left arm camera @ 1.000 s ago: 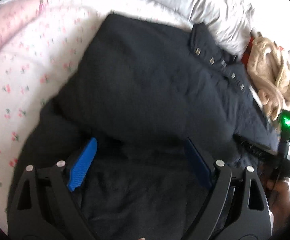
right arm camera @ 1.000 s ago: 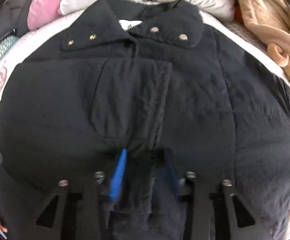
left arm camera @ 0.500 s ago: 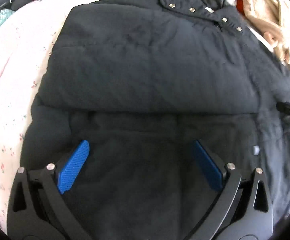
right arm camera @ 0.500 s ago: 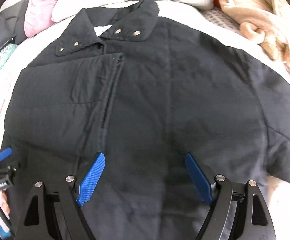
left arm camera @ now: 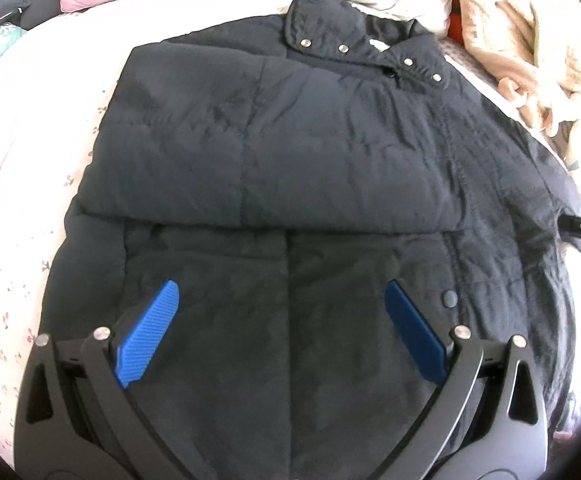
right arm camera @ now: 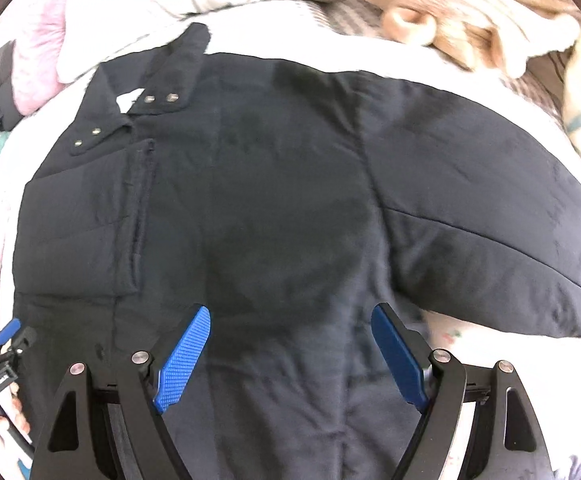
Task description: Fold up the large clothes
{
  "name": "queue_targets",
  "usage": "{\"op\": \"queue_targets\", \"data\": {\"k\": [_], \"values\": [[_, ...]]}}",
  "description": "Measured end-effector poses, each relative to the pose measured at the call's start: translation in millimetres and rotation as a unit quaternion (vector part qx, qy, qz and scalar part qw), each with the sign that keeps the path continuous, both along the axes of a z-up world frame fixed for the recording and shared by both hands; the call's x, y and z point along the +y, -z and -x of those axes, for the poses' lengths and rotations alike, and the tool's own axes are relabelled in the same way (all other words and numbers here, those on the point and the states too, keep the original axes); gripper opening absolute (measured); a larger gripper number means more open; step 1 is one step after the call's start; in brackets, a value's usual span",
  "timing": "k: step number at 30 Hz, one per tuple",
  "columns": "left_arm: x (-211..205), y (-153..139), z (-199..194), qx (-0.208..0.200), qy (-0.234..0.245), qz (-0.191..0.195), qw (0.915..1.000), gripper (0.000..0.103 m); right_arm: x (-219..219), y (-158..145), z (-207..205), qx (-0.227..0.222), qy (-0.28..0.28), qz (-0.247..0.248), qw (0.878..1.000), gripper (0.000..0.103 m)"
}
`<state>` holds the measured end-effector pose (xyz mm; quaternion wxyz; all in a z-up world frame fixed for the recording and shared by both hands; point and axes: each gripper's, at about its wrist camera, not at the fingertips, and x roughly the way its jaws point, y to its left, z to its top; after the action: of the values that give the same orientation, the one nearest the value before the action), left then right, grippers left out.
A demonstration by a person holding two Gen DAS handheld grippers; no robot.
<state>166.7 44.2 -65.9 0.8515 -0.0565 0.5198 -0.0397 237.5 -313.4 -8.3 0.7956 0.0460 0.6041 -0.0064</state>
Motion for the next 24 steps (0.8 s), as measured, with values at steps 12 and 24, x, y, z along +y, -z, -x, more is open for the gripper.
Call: {"op": "queue_targets", "data": {"k": [12, 24], "values": [[-11, -11, 4, -0.021, 0.01, -0.011, 0.9997, 0.103, -84, -24, 6, 0.044, 0.045, 0.011, 0.998, 0.084], [-27, -10, 8, -0.004, 0.026, 0.0, 0.9997, 0.103, -193, -37, 14, 0.055, 0.085, 0.039, 0.994, 0.084]]}}
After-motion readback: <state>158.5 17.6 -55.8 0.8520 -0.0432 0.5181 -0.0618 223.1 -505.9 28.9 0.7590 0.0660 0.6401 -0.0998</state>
